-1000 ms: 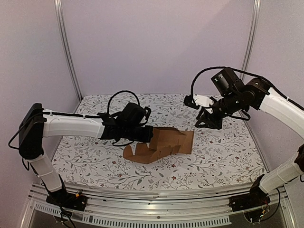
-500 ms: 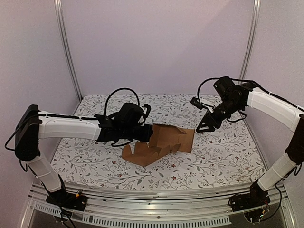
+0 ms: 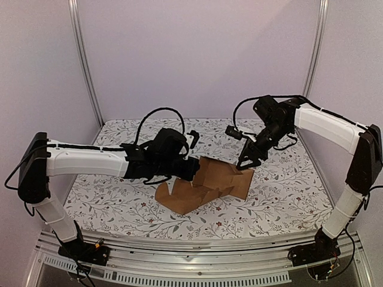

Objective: Fold the paper box

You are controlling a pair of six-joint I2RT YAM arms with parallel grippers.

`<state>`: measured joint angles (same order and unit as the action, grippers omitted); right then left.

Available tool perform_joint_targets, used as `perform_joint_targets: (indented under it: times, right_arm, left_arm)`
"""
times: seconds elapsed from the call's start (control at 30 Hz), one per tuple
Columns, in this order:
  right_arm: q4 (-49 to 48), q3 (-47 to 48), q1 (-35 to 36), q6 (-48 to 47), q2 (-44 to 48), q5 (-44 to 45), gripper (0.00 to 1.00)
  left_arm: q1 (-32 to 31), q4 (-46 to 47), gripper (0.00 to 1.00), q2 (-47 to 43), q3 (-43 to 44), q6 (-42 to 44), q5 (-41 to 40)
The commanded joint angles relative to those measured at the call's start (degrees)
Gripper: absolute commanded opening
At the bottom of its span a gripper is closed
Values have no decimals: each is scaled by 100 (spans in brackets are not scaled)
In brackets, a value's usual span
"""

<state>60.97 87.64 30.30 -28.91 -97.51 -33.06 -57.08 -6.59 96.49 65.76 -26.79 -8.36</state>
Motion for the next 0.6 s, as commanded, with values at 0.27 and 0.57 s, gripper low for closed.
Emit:
perform_joint_targets:
  times: [0.27,0.57]
  right_arm:
    - [181,-9,354,-292,-194,-1,58]
    - [-439,-8,354,345,-178,492,36]
  left_arm:
    - [-166,-78,0,153,403,109,295]
    - [-295,-113,0,229,483,234,306]
